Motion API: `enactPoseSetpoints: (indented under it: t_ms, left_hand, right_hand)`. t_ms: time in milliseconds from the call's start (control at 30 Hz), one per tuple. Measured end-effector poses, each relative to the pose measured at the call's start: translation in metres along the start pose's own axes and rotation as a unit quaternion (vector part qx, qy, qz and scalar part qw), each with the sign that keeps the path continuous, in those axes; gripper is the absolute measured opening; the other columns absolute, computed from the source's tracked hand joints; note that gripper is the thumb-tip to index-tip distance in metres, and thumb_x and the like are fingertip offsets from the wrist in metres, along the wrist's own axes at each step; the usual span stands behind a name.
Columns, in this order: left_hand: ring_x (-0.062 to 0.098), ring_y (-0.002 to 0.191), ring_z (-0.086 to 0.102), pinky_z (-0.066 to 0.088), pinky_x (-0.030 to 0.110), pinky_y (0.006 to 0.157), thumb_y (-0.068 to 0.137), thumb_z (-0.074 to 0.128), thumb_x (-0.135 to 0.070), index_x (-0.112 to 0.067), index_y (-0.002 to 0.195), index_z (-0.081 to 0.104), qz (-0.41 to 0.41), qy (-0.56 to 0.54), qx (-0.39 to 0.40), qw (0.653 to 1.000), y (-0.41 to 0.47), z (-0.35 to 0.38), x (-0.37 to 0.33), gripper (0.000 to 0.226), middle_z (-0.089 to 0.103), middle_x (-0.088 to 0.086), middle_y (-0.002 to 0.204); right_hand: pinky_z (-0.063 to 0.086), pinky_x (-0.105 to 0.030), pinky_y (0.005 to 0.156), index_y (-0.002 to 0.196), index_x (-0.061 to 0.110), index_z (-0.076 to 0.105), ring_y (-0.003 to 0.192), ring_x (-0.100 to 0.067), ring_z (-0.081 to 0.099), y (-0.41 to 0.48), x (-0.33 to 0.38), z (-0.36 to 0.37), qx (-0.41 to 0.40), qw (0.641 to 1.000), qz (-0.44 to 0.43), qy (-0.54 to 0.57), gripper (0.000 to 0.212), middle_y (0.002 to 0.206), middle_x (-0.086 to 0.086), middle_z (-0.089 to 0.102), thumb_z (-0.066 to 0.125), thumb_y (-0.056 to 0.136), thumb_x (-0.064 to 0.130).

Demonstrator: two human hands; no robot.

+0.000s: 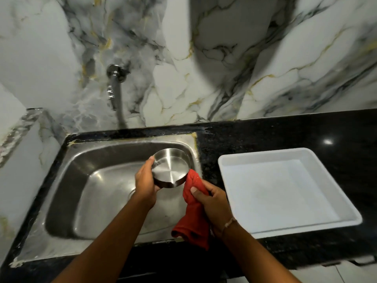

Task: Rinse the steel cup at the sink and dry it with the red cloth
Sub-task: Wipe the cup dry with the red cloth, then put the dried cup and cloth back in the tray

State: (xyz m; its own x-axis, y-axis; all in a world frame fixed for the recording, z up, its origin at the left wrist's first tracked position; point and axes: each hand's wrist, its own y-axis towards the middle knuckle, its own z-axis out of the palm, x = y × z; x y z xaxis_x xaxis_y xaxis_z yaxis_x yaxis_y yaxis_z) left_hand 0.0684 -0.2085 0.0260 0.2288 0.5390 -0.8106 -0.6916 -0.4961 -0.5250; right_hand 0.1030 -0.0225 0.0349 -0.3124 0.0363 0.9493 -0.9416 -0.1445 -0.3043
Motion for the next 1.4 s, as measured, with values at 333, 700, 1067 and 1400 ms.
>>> enactPoseSetpoints:
  t_ms: [333,700,1067,1400]
  left_hand:
    - [0.025,0.093,0.061,0.052,0.042,0.074,0.099,0.045,-0.040,-0.025,0.111,0.066,-0.050,0.073,0.146,0.985,-0.043,0.034,0.051,0.029,0.065,0.009,0.110]
    - [0.027,0.097,0.061,0.050,0.044,0.076,0.097,0.048,-0.038,-0.022,0.127,0.063,-0.078,0.074,0.148,0.983,-0.063,0.065,0.101,0.037,0.065,0.006,0.112]
    - [0.027,0.083,0.063,0.059,0.039,0.057,0.097,0.056,-0.032,-0.001,0.093,0.059,-0.097,0.099,0.173,0.975,-0.077,0.122,0.122,0.032,0.060,0.016,0.092]
    - [0.036,0.098,0.067,0.055,0.047,0.094,0.096,0.039,-0.056,-0.007,0.082,0.067,-0.036,0.375,0.189,0.907,-0.075,0.171,0.142,0.059,0.067,0.008,0.089]
  right_hand:
    - [0.039,-0.033,0.110,0.138,0.021,0.055,0.125,-0.024,0.056,0.056,0.016,-0.254,-0.113,0.913,-0.031,-0.391,0.054,0.136,-0.008,0.061,0.062,0.088,0.004]
    - [0.043,-0.046,0.108,0.146,0.020,0.043,0.126,-0.039,0.054,0.117,-0.038,-0.370,-0.137,0.809,0.068,-0.567,0.058,0.143,-0.015,0.054,0.064,0.092,0.022]
    - [0.055,-0.042,0.088,0.116,0.017,0.068,0.105,-0.026,0.063,0.034,-0.006,-0.226,-0.062,0.992,0.107,-0.026,0.035,0.118,-0.007,0.068,0.044,0.103,0.039]
    - [0.057,-0.033,0.064,0.114,0.013,0.067,0.094,-0.028,0.065,0.039,-0.017,-0.241,-0.113,0.981,0.157,-0.022,0.046,0.104,-0.008,0.066,0.037,0.103,0.046]
